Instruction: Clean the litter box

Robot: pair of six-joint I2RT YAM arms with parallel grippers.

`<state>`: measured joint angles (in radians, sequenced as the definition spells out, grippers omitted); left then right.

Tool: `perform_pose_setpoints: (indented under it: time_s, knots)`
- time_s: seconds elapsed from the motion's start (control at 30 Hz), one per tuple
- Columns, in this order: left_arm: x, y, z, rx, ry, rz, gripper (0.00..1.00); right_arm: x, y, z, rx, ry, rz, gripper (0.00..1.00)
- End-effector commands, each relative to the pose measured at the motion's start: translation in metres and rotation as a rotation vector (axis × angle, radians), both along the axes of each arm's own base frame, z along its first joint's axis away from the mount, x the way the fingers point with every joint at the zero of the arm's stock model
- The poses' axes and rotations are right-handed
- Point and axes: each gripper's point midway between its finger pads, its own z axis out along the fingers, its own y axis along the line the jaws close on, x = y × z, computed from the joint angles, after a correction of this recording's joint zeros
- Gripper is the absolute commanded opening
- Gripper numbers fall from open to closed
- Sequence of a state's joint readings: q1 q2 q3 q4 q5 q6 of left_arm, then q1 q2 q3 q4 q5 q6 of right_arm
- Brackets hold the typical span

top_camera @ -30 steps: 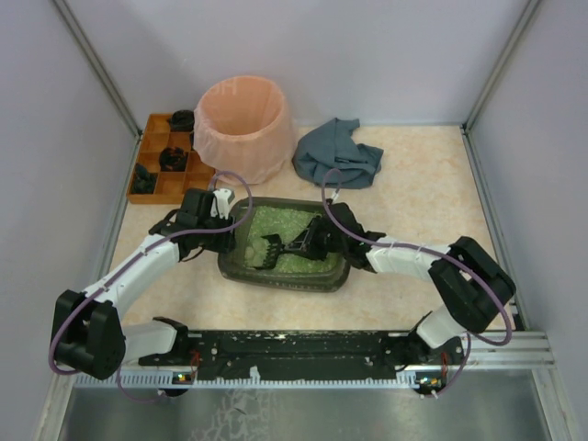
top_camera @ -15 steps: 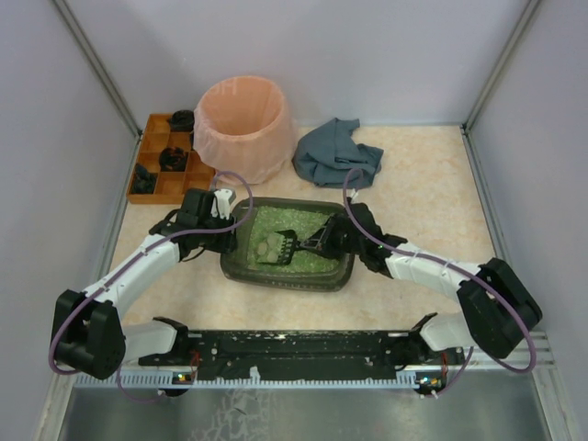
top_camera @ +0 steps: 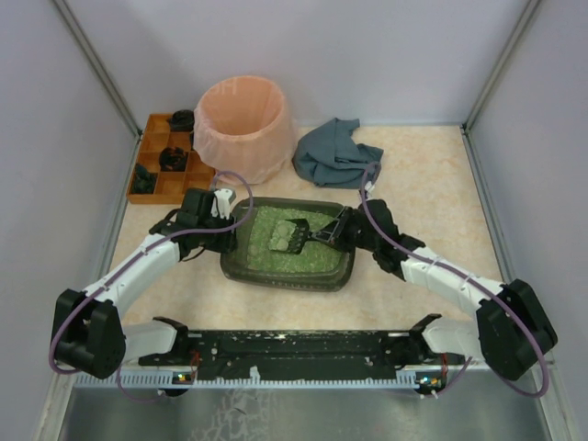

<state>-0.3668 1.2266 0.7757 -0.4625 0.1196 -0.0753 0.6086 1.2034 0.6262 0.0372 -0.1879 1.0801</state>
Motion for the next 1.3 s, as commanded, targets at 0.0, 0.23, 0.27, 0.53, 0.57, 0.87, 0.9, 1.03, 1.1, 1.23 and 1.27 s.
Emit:
perform_pose_setpoints:
  time_s: [0.0,0.23,0.27,0.53,0.57,0.87,0.9,1.03,1.1,1.23,1.27]
  knots:
    - [-0.004,-0.022,0.004,-0.078,0.025,-0.063,0.47,0.007,-0.001,0.04,0.092,-0.156,0.07,0.0]
    - [-0.004,-0.022,0.003,-0.076,0.028,-0.062,0.47,-0.005,0.005,0.054,0.185,-0.2,0.192,0.0]
    - [-0.004,-0.022,0.003,-0.074,0.028,-0.063,0.47,-0.005,0.003,0.05,0.158,-0.189,0.207,0.0]
    - [-0.004,-0.023,0.003,-0.075,0.028,-0.066,0.47,-0.01,-0.003,0.053,0.292,-0.188,0.206,0.0]
    - [-0.004,-0.023,0.003,-0.074,0.03,-0.067,0.47,-0.011,-0.004,0.052,0.294,-0.18,0.218,0.0]
    - [-0.003,-0.023,0.003,-0.072,0.031,-0.068,0.47,-0.009,-0.022,0.051,0.323,-0.172,0.184,0.0]
    - [-0.003,-0.022,0.003,-0.073,0.032,-0.066,0.47,0.001,-0.036,0.044,0.296,-0.163,0.089,0.0]
    - [-0.003,-0.022,0.004,-0.073,0.024,-0.061,0.47,-0.003,-0.037,0.056,0.345,-0.202,0.088,0.0]
    - [-0.003,-0.022,0.003,-0.071,0.025,-0.064,0.47,-0.011,-0.023,0.06,0.356,-0.2,0.211,0.0]
    - [-0.004,-0.023,0.004,-0.078,0.032,-0.066,0.47,0.007,-0.059,0.038,0.295,-0.151,-0.037,0.0]
    - [-0.005,-0.022,0.004,-0.077,0.029,-0.064,0.47,0.006,-0.06,0.04,0.311,-0.168,-0.036,0.0]
